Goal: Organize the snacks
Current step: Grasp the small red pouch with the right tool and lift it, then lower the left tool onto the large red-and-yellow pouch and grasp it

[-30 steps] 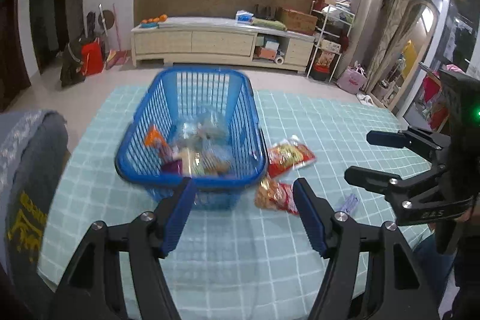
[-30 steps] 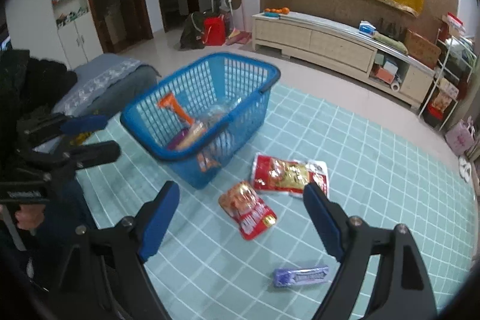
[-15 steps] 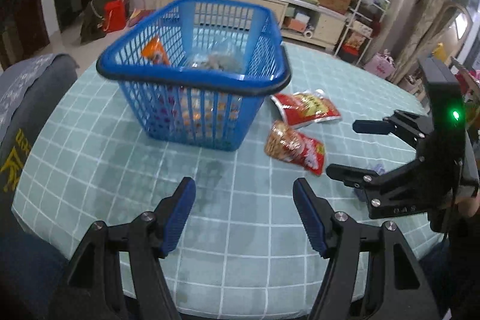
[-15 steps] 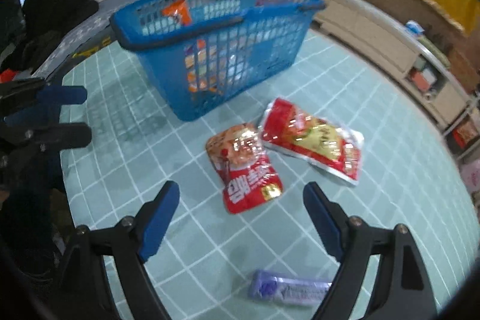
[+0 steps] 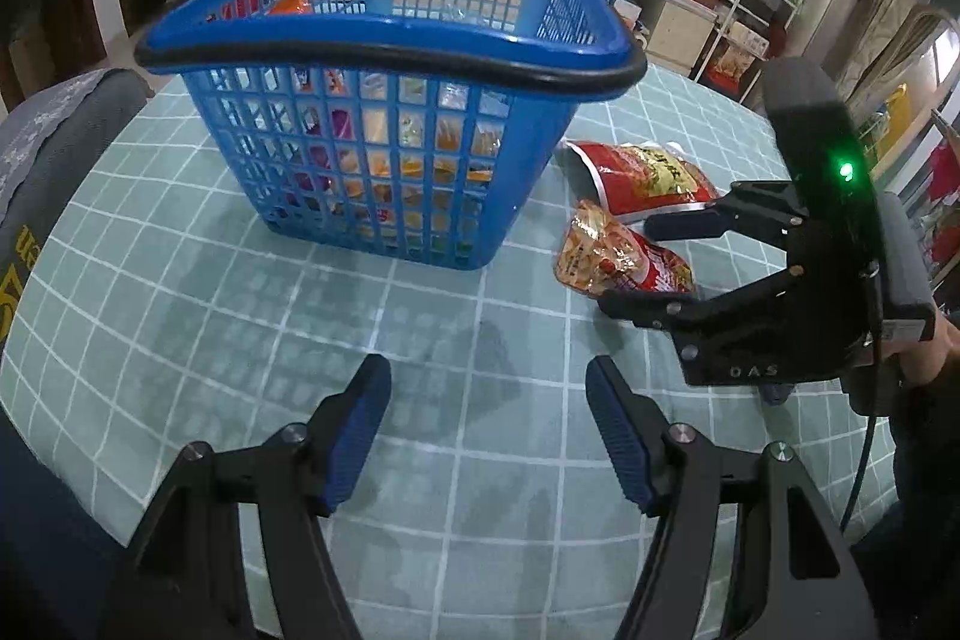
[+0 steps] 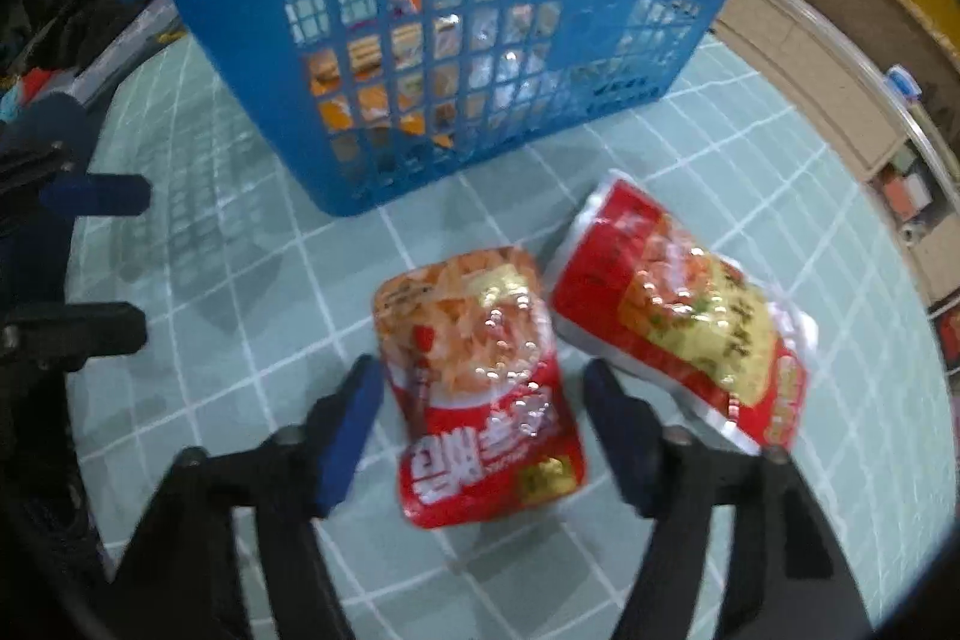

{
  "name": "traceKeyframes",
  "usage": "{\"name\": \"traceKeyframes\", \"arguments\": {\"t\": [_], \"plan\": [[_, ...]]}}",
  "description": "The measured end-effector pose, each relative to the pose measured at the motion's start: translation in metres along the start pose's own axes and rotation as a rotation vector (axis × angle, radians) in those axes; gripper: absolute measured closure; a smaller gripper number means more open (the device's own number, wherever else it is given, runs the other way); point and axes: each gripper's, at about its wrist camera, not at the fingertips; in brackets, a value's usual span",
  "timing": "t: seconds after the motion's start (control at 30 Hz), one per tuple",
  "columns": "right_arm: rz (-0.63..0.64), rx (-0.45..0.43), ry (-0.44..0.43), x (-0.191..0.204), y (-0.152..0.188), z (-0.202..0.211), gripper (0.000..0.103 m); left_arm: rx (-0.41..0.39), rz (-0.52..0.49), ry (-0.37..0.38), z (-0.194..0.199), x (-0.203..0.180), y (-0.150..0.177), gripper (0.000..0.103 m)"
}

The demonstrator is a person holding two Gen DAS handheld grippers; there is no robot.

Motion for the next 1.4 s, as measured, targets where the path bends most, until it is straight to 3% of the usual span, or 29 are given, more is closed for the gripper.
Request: {"name": "traceKeyframes", "arguments": {"t": [0.1,0.27,0.33,0.47,0.6,0.83,1.0,1.27,1.33,1.4], "plan": [[0.009,-0.007,-0.014,0.002,0.003,0.002,0.040,0.002,0.002,0.002,-0.001,0.001,0.000,0.037],[0.028,-0.001,-0.039,0.010,0.011,0.010,0.069,0.001,-0.013,0.001,0.003,-0.001,0.001,0.037],[0.022,-0.005,-0.044,0.014,0.019,0.015,0.071,0.000,-0.025,-0.003,0.005,-0.003,0.002,0.037],[-0.034,-0.032,-0.054,0.017,0.032,0.031,0.072,-0.003,-0.049,0.014,0.009,-0.009,0.002,0.037],[-0.185,-0.155,-0.037,0.004,0.047,0.070,0.072,-0.022,-0.105,0.043,0.020,-0.027,-0.001,0.037],[-0.371,-0.270,0.070,-0.034,0.079,0.117,0.072,-0.055,-0.244,0.066,0.031,-0.076,-0.022,0.037],[-0.510,-0.342,0.073,-0.073,0.090,0.139,0.072,-0.077,-0.405,0.060,0.032,-0.119,-0.050,0.037],[-0.637,-0.390,0.105,-0.102,0.102,0.149,0.072,-0.030,-0.575,0.045,-0.003,-0.160,-0.091,0.037],[-0.657,-0.375,0.121,-0.110,0.104,0.145,0.072,0.005,-0.627,0.025,-0.023,-0.171,-0.099,0.029],[-0.682,-0.360,0.130,-0.119,0.108,0.142,0.072,0.022,-0.670,-0.018,-0.040,-0.176,-0.105,0.028]]}}
Point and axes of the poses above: each gripper's, at about its wrist camera, not at the fingertips, and z roughly against the way its jaws point, x to its left, y to its underside, and after that the axes turned 3 degrees about x, right-handed
